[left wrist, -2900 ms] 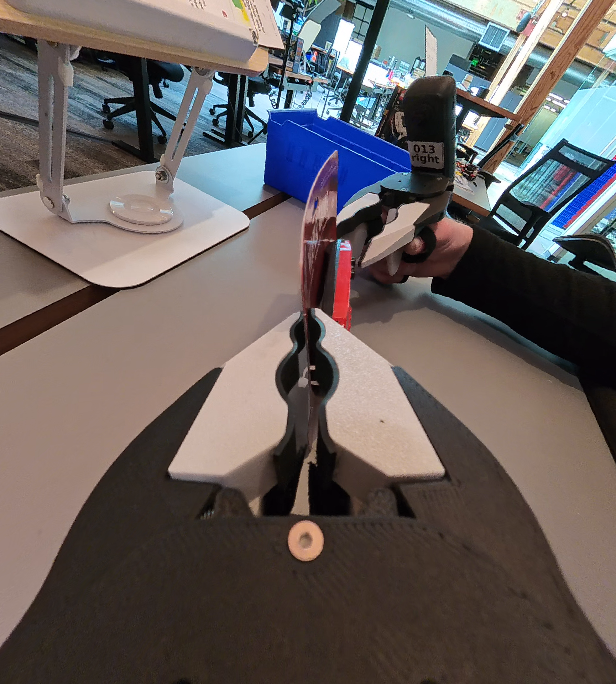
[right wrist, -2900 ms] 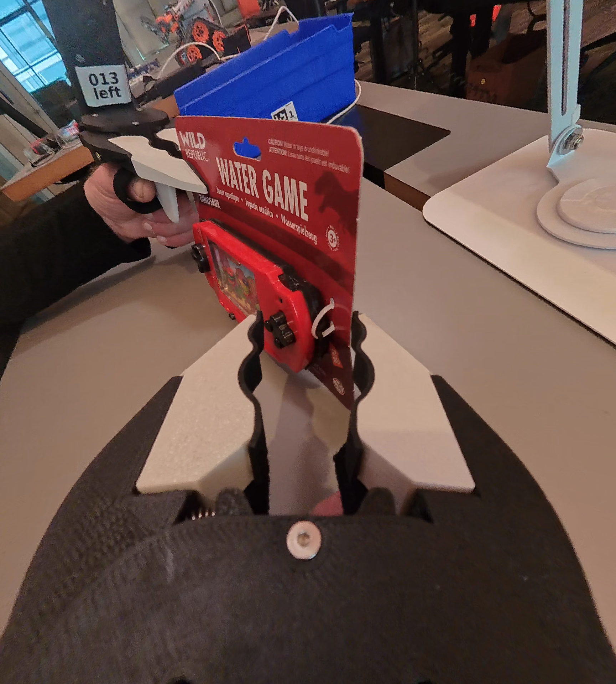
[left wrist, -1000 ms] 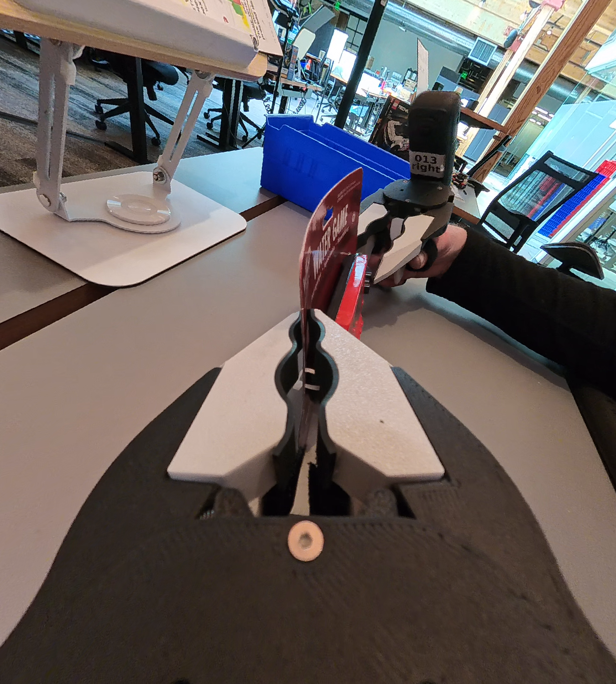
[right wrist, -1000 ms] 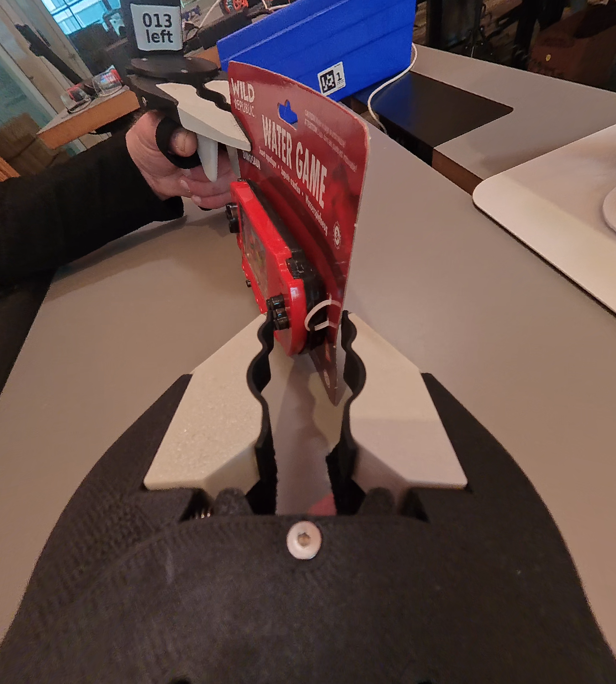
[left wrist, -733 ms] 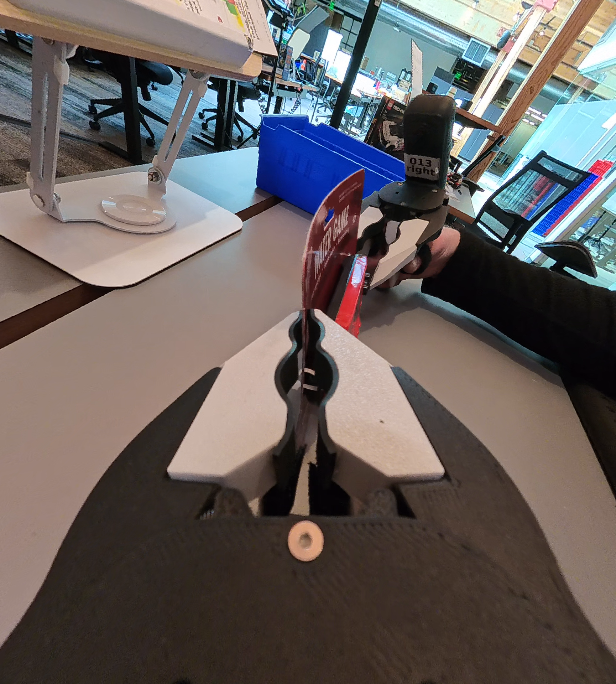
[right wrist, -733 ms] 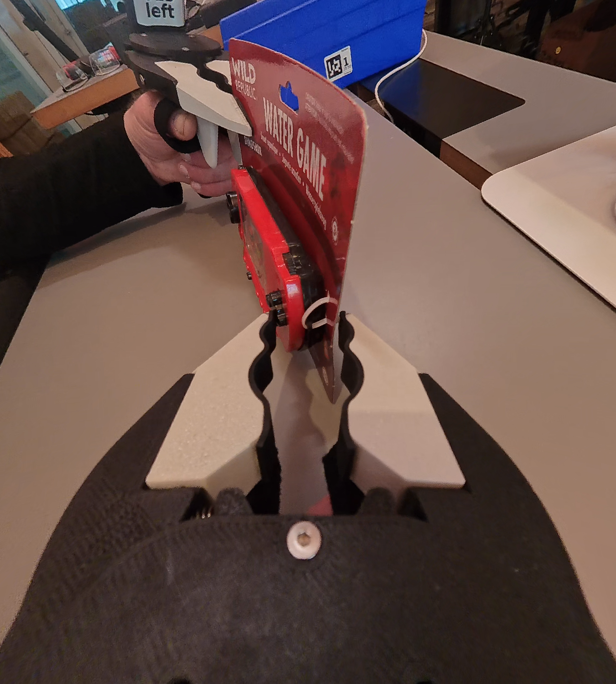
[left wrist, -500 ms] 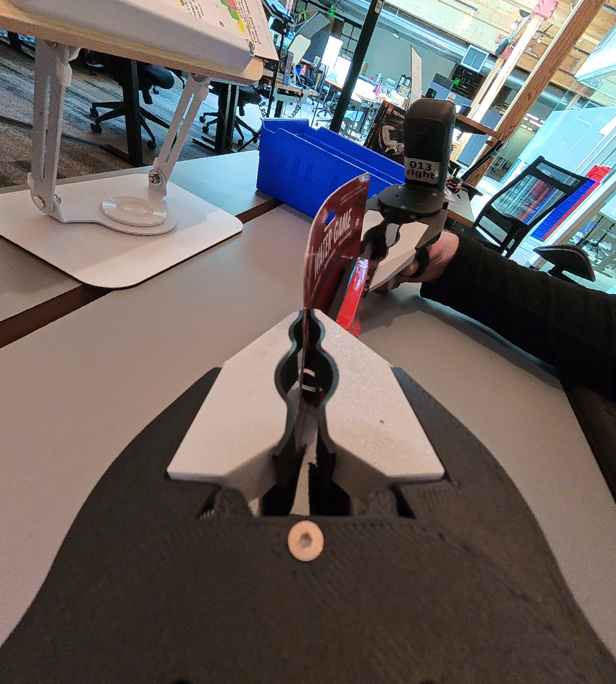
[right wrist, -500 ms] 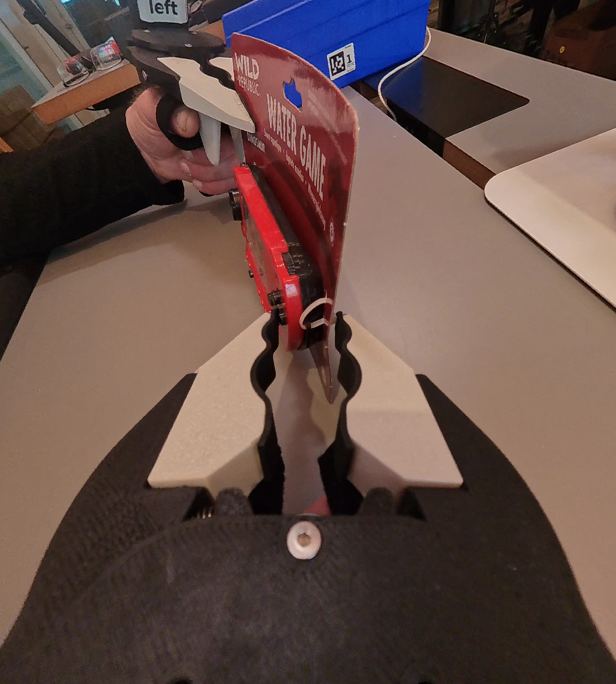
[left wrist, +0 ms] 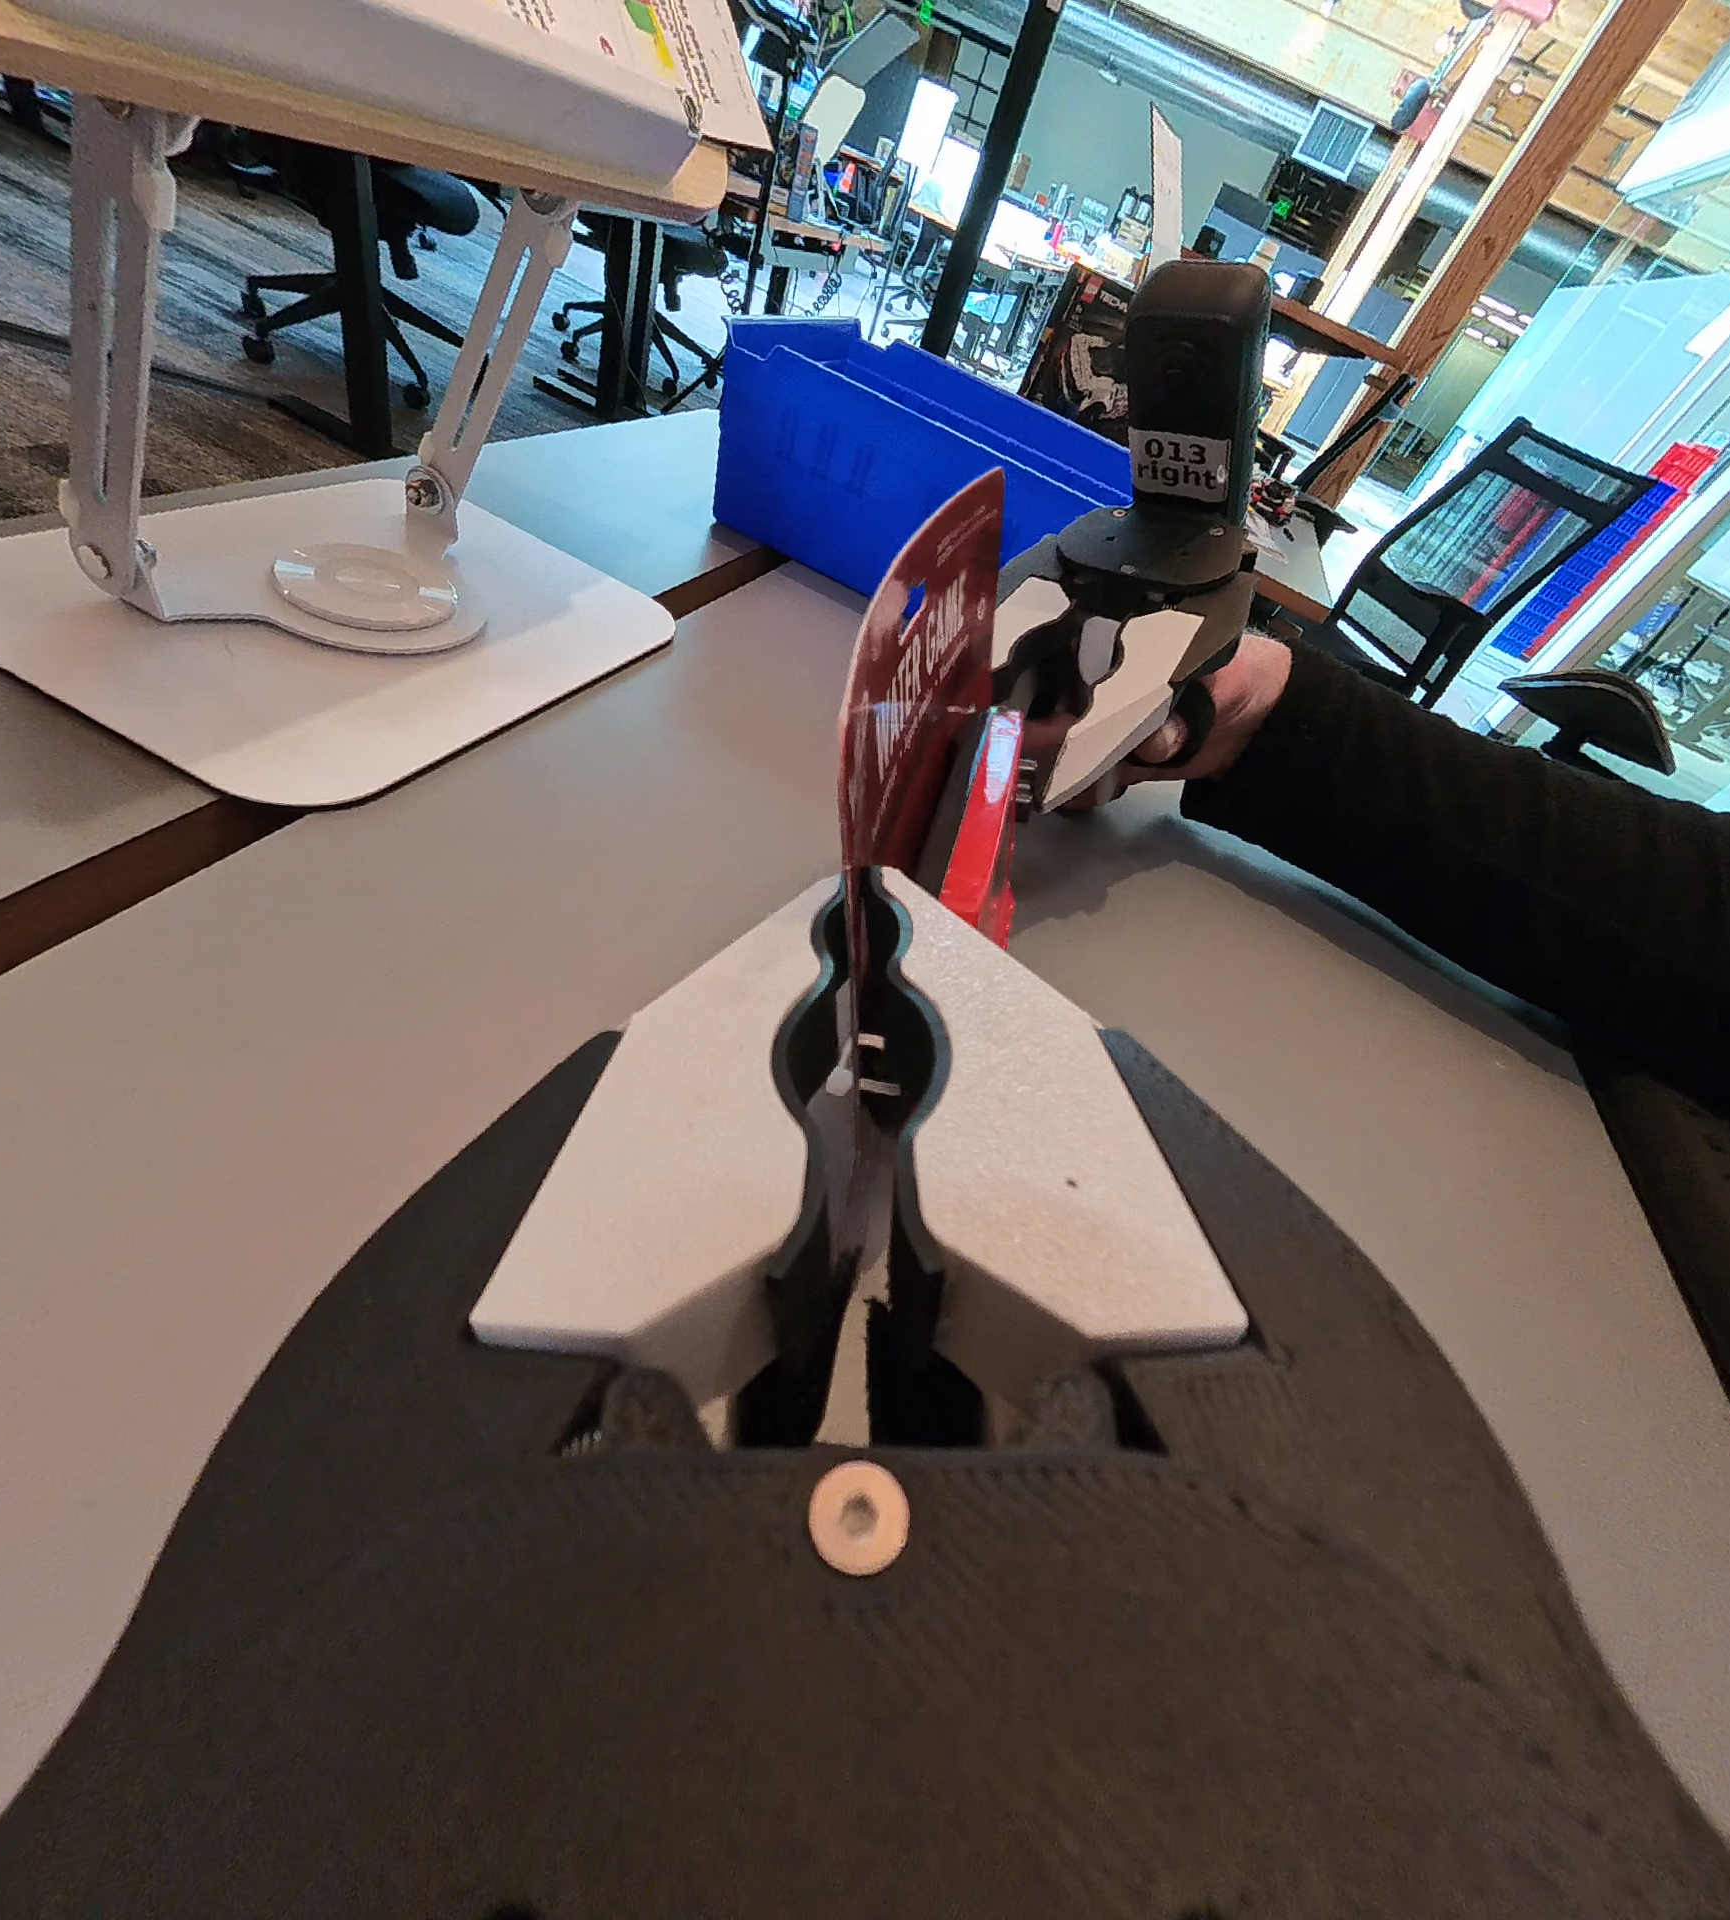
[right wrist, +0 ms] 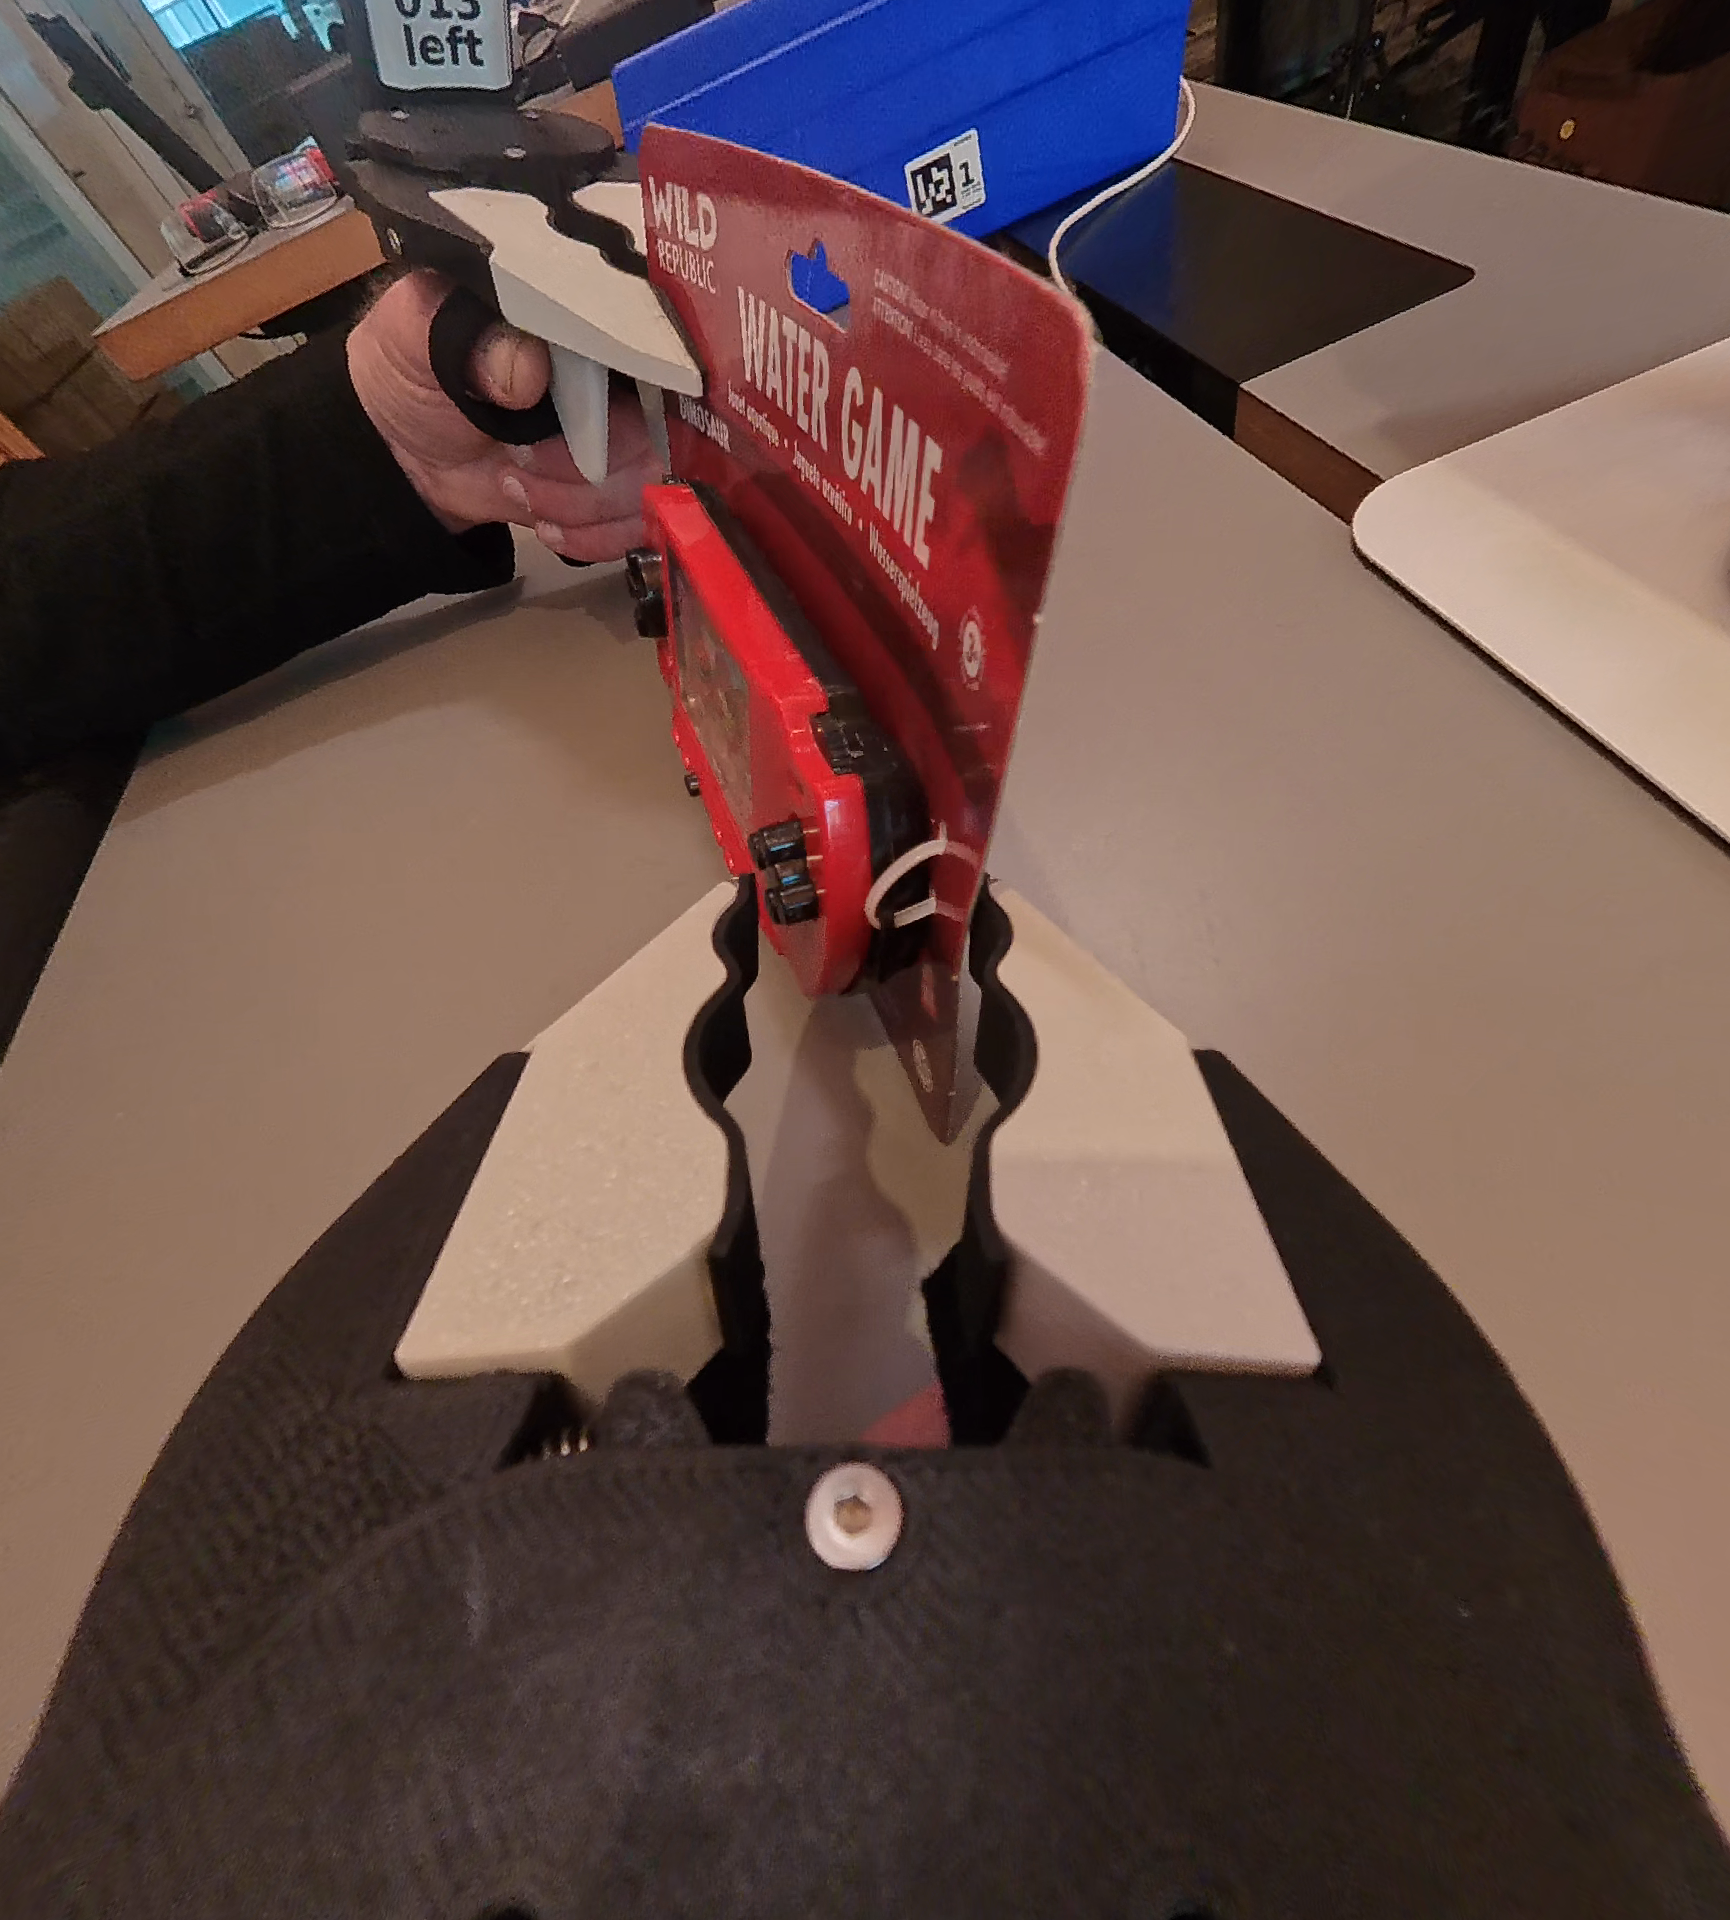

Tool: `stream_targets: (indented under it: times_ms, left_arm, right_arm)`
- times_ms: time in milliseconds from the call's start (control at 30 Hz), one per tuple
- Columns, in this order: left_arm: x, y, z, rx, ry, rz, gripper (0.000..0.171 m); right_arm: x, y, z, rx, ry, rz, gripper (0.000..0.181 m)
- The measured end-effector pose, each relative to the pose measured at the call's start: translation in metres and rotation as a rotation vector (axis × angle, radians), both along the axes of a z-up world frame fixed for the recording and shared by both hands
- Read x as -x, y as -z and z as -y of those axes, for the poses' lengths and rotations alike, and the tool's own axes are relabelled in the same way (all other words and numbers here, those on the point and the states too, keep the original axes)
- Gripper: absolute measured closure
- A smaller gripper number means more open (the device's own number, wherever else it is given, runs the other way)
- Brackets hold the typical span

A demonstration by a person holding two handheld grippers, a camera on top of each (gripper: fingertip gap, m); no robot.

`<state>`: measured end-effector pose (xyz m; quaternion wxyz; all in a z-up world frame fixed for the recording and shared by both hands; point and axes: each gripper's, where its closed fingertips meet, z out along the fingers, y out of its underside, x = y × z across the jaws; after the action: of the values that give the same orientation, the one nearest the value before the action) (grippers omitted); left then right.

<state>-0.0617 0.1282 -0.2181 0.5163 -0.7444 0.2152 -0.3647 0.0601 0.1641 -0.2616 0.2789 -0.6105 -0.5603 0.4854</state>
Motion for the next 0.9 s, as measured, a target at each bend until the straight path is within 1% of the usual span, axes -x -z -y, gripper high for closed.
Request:
stream_targets:
  times_ms: [167,233,300,433,633,900]
  left_arm:
    - [-0.003,0.001,0.000,0.000,0.005,-0.010,0.171]
    - [-0.003,0.001,0.000,-0.002,0.007,-0.009,0.171]
    - [-0.004,0.001,0.000,-0.003,0.009,-0.011,0.171]
    - [-0.005,0.000,0.001,-0.006,0.010,-0.011,0.171]
    - [-0.005,-0.001,0.000,-0.008,0.005,-0.010,0.171]
    - [-0.005,0.000,0.000,-0.007,0.006,-0.007,0.171]
  right_arm:
    - [0.002,-0.005,0.000,0.013,0.005,-0.023,0.134]
    - [0.003,-0.007,-0.002,0.018,0.016,-0.039,0.143]
    - [0.003,-0.011,-0.004,0.045,0.025,-0.066,0.147]
    - [0.002,-0.011,-0.005,0.048,0.027,-0.070,0.148]
    - [0.002,-0.012,-0.004,0.028,0.019,-0.066,0.155]
    - [0.003,-0.012,-0.004,0.025,0.024,-0.066,0.154]
